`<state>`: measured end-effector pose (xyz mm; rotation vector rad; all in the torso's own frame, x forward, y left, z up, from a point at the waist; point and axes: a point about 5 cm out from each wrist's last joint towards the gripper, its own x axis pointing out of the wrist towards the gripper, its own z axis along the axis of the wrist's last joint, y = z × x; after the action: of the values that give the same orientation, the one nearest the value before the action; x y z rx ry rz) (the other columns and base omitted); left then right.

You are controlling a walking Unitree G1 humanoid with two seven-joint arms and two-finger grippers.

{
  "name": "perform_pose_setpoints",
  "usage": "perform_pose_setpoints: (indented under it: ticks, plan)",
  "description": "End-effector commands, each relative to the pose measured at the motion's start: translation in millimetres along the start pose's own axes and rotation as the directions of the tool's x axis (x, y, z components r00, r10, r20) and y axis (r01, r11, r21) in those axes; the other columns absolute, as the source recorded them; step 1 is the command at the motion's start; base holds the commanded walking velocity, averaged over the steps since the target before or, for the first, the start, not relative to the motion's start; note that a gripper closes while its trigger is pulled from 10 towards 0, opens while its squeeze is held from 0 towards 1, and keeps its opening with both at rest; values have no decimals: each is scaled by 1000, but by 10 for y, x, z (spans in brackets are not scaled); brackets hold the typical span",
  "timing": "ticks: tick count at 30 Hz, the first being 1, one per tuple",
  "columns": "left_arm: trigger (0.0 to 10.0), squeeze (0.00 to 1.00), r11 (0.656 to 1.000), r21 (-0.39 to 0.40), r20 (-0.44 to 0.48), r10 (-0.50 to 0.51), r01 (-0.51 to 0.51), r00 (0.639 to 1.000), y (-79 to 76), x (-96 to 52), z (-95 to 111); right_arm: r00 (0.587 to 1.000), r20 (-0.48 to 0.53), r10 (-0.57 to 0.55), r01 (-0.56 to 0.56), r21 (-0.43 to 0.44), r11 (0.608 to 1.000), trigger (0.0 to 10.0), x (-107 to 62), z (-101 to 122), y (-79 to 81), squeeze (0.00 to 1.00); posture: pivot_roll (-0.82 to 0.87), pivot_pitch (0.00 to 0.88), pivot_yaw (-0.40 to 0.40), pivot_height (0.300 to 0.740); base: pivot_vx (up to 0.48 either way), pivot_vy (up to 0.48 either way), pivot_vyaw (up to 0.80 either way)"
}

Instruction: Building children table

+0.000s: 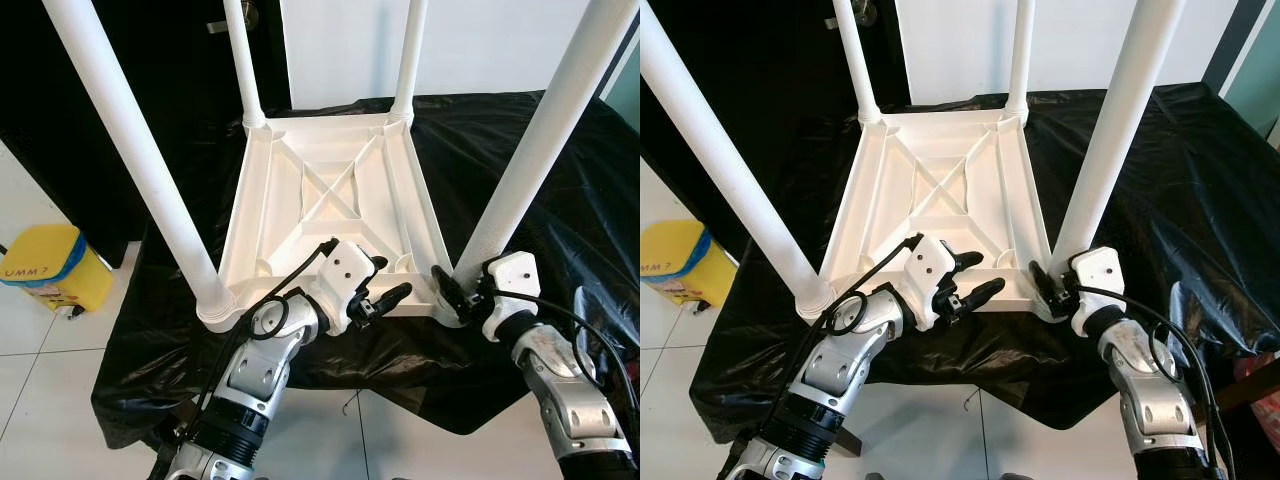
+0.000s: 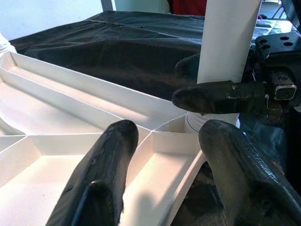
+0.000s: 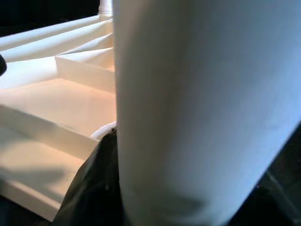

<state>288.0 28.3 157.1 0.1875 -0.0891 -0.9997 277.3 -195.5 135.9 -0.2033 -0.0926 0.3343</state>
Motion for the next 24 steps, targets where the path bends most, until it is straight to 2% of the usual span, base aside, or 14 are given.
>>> perform_pose_setpoints:
  ticks: [1, 8, 13, 14, 23, 24]
  plan:
    - [10000, 0, 998, 13, -14, 59, -59, 998, 29, -10, -20, 1000, -11, 18, -18, -16, 1000, 0, 4, -29, 19, 0, -207, 61, 29, 740, 0, 0, 0]
    - [10000, 0, 998, 16, -20, 66, -65, 998, 24, -13, -33, 1000, -19, -8, 9, 52, 999, 0, -28, -65, 54, 0, -215, 71, 31, 740, 0, 0, 0]
    - [10000, 0, 998, 18, -20, 66, -65, 998, 21, -3, -33, 1000, -21, -21, 22, 67, 997, 0, -34, -82, 67, 0, -216, 71, 31, 740, 0, 0, 0]
    - [10000, 0, 998, 19, -20, 65, -65, 998, 21, 1, -32, 999, -18, -38, 39, 76, 996, 10000, -33, -83, 70, 0, -222, 74, 31, 740, 0, 0, 0]
    - [10000, 0, 998, 20, -19, 62, -62, 998, 18, 13, -35, 983, -4, -184, 184, 119, 976, 10000, -26, -50, 92, 0, -231, 76, 29, 740, 0, 0, 0]
    - [10000, 0, 998, 20, -18, 62, -61, 998, 17, 17, -33, 971, -5, -240, 239, 132, 962, 10000, -22, -39, 101, 0, -231, 76, 29, 740, 0, 0, 0]
